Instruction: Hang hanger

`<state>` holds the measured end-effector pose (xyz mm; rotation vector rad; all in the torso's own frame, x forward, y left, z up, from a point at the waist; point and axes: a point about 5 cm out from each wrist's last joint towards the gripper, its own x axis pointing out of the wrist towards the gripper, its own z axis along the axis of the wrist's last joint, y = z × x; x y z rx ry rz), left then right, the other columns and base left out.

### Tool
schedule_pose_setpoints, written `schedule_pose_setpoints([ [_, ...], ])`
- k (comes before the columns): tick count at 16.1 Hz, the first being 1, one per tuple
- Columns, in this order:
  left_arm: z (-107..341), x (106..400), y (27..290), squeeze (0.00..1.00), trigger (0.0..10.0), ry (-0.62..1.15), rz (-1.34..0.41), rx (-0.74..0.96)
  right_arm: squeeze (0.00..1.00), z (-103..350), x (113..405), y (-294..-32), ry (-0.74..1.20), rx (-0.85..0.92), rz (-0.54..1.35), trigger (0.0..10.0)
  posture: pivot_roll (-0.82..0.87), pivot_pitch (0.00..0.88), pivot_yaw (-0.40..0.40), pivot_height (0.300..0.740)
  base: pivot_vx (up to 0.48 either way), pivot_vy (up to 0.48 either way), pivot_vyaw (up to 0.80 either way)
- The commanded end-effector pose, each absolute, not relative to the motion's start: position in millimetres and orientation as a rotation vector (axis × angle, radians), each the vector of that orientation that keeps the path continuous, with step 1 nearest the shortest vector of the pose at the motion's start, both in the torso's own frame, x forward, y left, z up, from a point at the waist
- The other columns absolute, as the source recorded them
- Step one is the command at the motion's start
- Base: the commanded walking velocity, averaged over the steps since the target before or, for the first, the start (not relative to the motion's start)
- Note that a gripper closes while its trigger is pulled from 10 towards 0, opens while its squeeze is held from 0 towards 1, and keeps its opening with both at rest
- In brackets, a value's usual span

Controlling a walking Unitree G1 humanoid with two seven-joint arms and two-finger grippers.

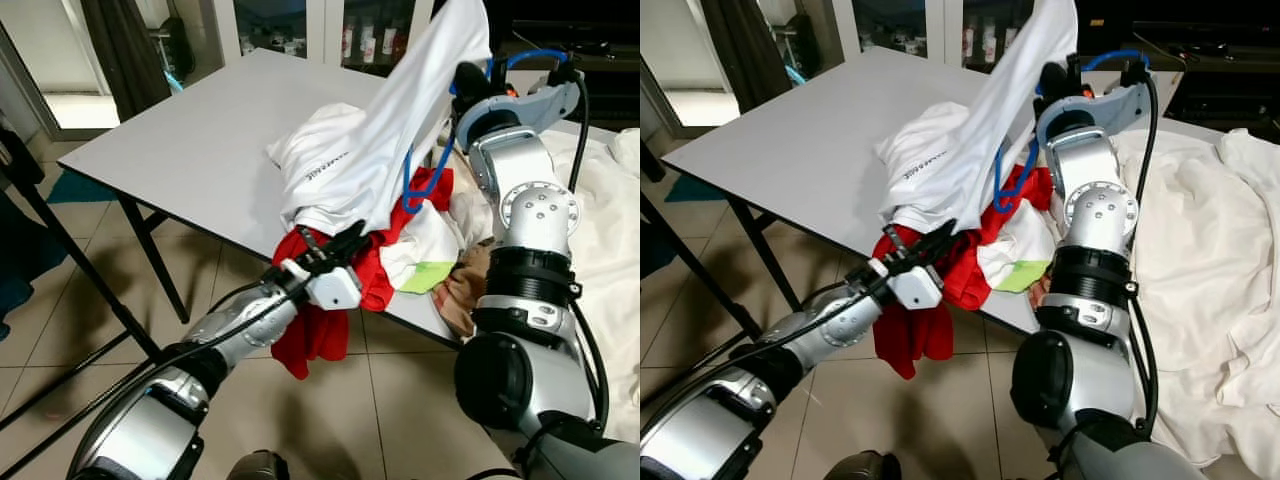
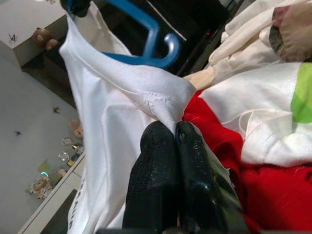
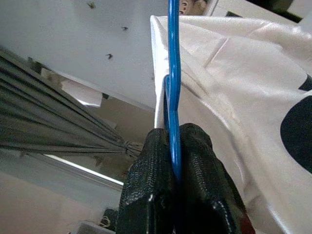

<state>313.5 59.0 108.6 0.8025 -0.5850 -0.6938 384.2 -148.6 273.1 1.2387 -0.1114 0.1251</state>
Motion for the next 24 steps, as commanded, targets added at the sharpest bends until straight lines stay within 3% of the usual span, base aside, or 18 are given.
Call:
schedule_pose_setpoints([
  [1,108.9,314.0,56.7,0.0,0.0,-0.594,-0.707,0.819,0.0,283.9,381.2,-150.5,-0.173,1.267,0.146,10.0,0.1,0.0,0.001,0.74,0.0,0.0,0.0],
  [18,108.6,313.4,54.9,0.0,0.0,-0.597,-0.711,0.818,0.0,283.9,380.8,-149.4,-0.175,1.277,0.144,10.0,0.1,0.0,0.001,0.74,0.0,0.0,0.0],
  [20,119.5,314.3,42.5,0.0,0.0,-0.623,-0.677,0.712,0.0,261.0,373.2,-148.2,-0.22,1.116,0.074,10.0,0.1,0.0,-0.002,0.74,0.0,0.0,0.0],
  [22,121.1,318.3,49.6,0.0,3.6,-0.577,-0.618,0.628,0.0,251.3,368.1,-146.6,-0.219,1.066,0.112,10.0,0.1,0.0,0.003,0.74,0.0,0.0,0.0],
  [23,120.8,319.4,51.8,0.0,4.8,-0.558,-0.606,0.603,0.0,250.2,366.6,-145.1,-0.219,1.052,0.134,10.0,0.1,0.0,0.003,0.74,0.0,0.0,0.0],
  [24,121.1,320.6,54.0,0.0,7.2,-0.541,-0.594,0.575,0.0,248.6,365.1,-143.5,-0.214,1.042,0.153,10.0,0.1,0.0,0.004,0.74,0.0,0.0,0.0],
])
